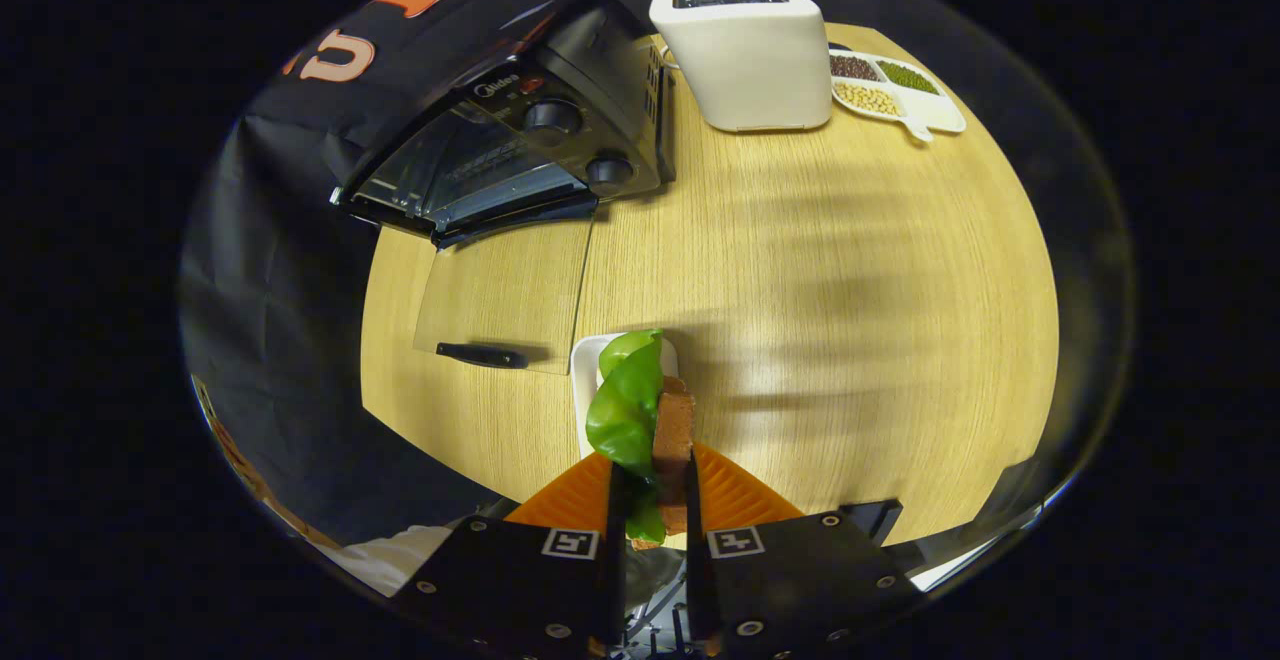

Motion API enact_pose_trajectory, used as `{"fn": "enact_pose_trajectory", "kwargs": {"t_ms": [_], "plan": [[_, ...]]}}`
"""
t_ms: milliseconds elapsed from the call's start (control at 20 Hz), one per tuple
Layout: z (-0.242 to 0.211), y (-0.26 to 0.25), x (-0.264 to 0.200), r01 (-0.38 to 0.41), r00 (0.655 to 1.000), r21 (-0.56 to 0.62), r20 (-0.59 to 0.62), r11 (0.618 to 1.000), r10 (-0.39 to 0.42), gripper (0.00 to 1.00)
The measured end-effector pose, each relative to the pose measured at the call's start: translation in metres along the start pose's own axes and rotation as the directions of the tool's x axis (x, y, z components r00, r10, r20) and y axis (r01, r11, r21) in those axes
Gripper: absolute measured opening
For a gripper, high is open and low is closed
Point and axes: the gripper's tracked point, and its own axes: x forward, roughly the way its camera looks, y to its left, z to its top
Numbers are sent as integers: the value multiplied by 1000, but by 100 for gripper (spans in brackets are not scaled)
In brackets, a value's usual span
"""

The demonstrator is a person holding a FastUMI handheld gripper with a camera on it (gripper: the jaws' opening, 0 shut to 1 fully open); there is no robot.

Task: Open the toaster oven, put the food inside, and close the toaster oven door.

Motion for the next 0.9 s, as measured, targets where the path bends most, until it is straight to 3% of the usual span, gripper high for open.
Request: {"fn": "enact_pose_trajectory", "kwargs": {"t_ms": [300,450,600,750,900], "plan": [[16,29,-53,-8,990,29,140,1000,4,18],[35,40,-78,-54,962,116,271,992,20,18],[64,47,-101,-189,890,236,451,953,65,18],[84,70,-101,-384,787,290,599,876,147,18],[82,85,-77,-471,746,314,641,824,182,18]]}}
